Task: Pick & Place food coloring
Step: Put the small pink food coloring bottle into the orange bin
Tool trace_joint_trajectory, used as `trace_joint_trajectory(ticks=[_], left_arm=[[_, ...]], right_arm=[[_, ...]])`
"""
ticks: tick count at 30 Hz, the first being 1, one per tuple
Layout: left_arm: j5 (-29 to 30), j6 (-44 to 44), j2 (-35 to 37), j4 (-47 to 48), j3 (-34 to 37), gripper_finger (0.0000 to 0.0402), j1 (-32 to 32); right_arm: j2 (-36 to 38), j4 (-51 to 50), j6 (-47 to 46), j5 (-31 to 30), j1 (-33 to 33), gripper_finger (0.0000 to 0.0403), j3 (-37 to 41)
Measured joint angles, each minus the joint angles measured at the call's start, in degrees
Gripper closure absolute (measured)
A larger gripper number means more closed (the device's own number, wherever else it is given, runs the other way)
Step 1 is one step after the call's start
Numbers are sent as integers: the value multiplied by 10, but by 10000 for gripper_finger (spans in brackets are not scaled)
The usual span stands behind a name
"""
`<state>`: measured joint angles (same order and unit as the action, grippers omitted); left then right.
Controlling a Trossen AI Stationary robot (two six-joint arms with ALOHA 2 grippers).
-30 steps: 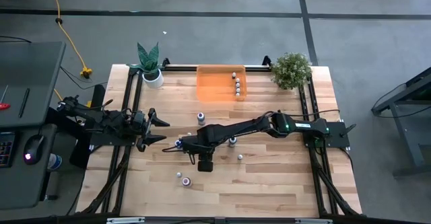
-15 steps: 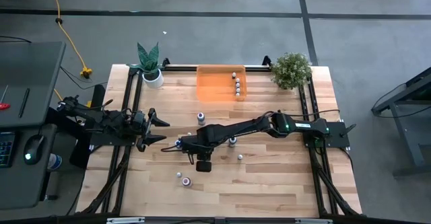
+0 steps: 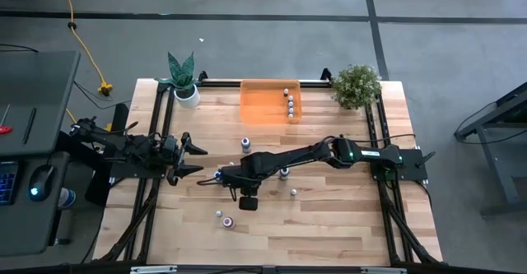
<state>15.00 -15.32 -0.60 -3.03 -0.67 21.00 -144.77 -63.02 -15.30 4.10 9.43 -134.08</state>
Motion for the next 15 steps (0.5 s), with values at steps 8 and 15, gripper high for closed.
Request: trace_joint_trajectory(ticks=[8,15], left_arm=[[0,0,0,0,0,130,0],[0,0,0,0,0,130,0]], right_arm=[[0,0,-8,0,0,363,0],[30,-19,-32,-41,0,358,-2]])
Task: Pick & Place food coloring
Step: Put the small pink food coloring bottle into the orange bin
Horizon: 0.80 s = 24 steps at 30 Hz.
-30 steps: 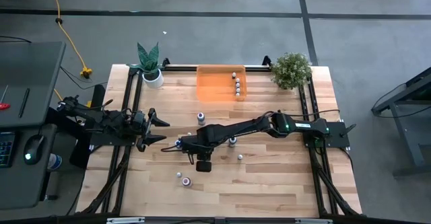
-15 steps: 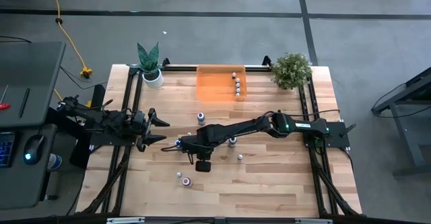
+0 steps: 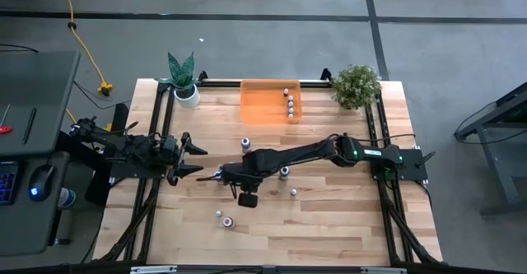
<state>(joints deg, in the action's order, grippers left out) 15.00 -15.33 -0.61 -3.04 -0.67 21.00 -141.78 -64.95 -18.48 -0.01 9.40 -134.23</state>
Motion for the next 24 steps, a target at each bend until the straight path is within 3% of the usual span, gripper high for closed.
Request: trace_joint_trajectory(ticks=[13,24], left_arm=[[0,0,0,0,0,130,0],[0,0,0,0,0,130,0]], right_arm=[[99,-72,-84,-59,-38,356,0],[170,-83,-43,-112,-141,355,0]])
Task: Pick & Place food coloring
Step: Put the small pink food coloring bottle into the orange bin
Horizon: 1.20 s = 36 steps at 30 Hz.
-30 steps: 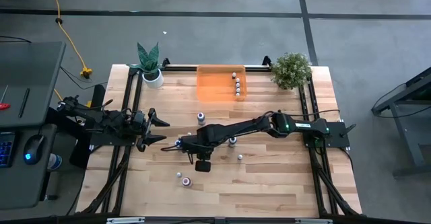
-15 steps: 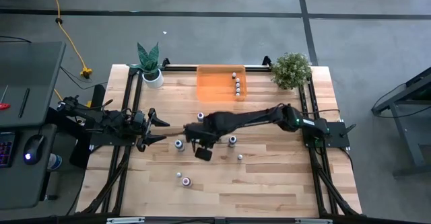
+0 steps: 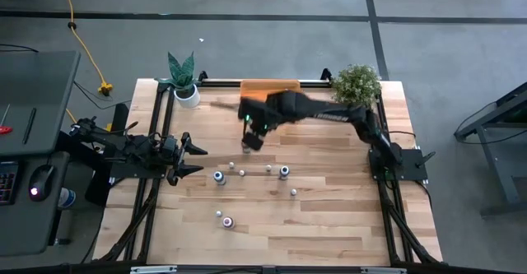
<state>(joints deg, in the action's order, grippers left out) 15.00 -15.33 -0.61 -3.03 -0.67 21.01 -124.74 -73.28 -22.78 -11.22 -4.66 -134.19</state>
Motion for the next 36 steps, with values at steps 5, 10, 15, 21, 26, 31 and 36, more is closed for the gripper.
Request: trace_joint_trajectory(ticks=[5,10,15,21,26,31,36], left_arm=[[0,0,0,0,0,130,0],[0,0,0,0,0,130,0],[0,0,0,0,0,130,0],[0,0,0,0,0,130,0],[0,0,0,0,0,130,0],[0,0,0,0,0,130,0],[0,0,0,0,0,130,0]], right_arm=[[6,-2,33,-3,-67,357,0],[6,-7,77,6,-135,353,0],[3,-26,124,3,-197,351,1],[3,-61,167,-4,-246,350,1],[2,-56,169,8,-272,349,46],[2,-8,164,33,-279,348,119],[2,75,141,67,-279,347,180]])
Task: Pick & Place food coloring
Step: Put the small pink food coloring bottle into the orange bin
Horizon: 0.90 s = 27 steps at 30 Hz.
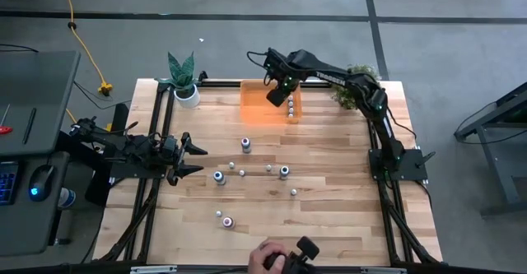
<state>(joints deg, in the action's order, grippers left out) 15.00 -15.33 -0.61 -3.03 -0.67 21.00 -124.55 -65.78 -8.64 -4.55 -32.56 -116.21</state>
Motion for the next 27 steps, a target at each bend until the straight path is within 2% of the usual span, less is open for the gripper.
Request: trace_joint_trajectory(ticks=[4,14,23,27], left_arm=[[0,0,0,0,0,130,0],[0,0,0,0,0,130,0],[0,0,0,0,0,130,0],[0,0,0,0,0,130,0]], right_arm=[[0,53,-20,20,0,346,41],[0,112,-69,15,-8,346,102],[0,150,-56,24,-7,346,111],[-2,144,-23,26,-7,345,111]])
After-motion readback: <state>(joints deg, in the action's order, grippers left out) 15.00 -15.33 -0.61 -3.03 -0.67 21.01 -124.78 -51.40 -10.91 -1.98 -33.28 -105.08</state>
